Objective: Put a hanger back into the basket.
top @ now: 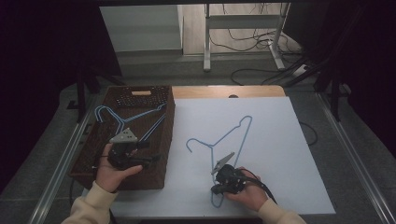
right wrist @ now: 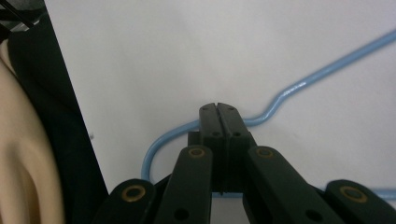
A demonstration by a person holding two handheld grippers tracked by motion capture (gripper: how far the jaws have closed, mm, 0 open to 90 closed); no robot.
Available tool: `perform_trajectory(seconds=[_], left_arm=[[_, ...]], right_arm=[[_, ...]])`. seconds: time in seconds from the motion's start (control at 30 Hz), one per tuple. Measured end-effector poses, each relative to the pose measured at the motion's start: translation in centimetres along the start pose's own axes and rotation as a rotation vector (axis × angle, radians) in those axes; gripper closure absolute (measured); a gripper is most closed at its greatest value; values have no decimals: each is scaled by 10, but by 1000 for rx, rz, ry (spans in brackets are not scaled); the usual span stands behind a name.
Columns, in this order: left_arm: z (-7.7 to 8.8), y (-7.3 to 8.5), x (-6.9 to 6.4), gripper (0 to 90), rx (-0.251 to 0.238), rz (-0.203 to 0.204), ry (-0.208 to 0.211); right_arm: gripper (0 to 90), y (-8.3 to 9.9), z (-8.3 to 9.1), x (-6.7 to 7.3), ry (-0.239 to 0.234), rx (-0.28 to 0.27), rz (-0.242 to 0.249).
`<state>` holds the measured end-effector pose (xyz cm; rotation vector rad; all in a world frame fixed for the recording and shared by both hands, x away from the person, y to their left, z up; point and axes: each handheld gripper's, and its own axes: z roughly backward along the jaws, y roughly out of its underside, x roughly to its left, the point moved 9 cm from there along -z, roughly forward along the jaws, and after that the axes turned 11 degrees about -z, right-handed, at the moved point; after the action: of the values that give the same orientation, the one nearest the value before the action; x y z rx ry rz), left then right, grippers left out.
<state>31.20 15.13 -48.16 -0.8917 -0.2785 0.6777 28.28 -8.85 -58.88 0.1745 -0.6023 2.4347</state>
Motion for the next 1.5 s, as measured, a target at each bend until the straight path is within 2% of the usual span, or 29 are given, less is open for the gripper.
perform_trajectory(seconds=[0.3, 0.47, 0.6, 0.7, 0.73, 0.83, 0.9, 0.97, 1.17, 1.27, 1.4, 1.5], left_arm=[[0, 0, 0, 281, 1, -1, -1], [0, 1, 0, 281, 1, 0, -1], [2, 0, 1, 280, -3, 1, -3], [2, -1, 0, 281, -6, 1, -3], [2, -1, 0, 280, -6, 1, -2], [2, -1, 0, 280, -6, -1, 0], [2, 0, 0, 280, -5, -1, 2], [2, 1, 0, 280, -5, 2, 2], [4, 1, 0, 280, -8, 2, 0], [4, 0, -1, 280, -11, 0, 1], [3, 0, -1, 280, -7, 0, 2], [2, -1, -2, 280, -6, -5, 4]], right_arm=[[900, -19, -13, 10, -11, -29, 23], [900, -22, -11, 7, -15, -39, 19], [900, -41, 4, -13, 28, -96, -4], [900, -64, 11, -42, 77, -136, -44], [900, -75, 13, -57, 100, -150, -68], [810, -96, 10, -84, 137, -164, -112], [780, -107, 6, -94, 148, -161, -118], [723, -118, 1, -101, 166, -152, -113], [671, -136, -14, -116, 202, -102, -124], [690, -138, -19, -120, 218, -77, -117], [730, -136, -22, -120, 253, -35, -81], [818, -137, -23, -115, 265, -6, -44]])
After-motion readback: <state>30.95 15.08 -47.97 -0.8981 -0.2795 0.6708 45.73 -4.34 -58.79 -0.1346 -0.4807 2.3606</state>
